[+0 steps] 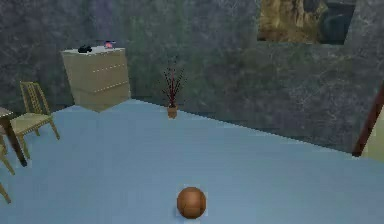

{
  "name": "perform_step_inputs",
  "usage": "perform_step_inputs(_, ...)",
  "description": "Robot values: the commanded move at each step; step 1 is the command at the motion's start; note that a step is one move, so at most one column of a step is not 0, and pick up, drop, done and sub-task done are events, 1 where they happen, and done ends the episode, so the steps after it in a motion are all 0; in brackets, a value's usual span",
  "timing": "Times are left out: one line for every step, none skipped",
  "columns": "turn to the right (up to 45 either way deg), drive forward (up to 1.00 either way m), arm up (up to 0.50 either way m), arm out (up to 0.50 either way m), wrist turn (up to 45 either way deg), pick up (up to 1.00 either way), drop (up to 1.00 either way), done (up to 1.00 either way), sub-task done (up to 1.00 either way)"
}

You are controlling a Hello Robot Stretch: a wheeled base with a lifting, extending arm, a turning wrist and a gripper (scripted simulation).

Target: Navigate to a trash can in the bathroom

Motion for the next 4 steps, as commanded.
perform_step_inputs(45.0, 0.00, 0.00, 0.00, 0.0, 0.00, 0.00, 0.00, 0.00)
perform_step_inputs(9.0, 0.00, 0.00, 0.00, 0.0, 0.00, 0.00, 0.00, 0.00)
perform_step_inputs(0.0, 1.00, 0.00, 0.00, 0.0, 0.00, 0.00, 0.00, 0.00)
perform_step_inputs(0.0, 1.00, 0.00, 0.00, 0.0, 0.00, 0.00, 0.00, 0.00)
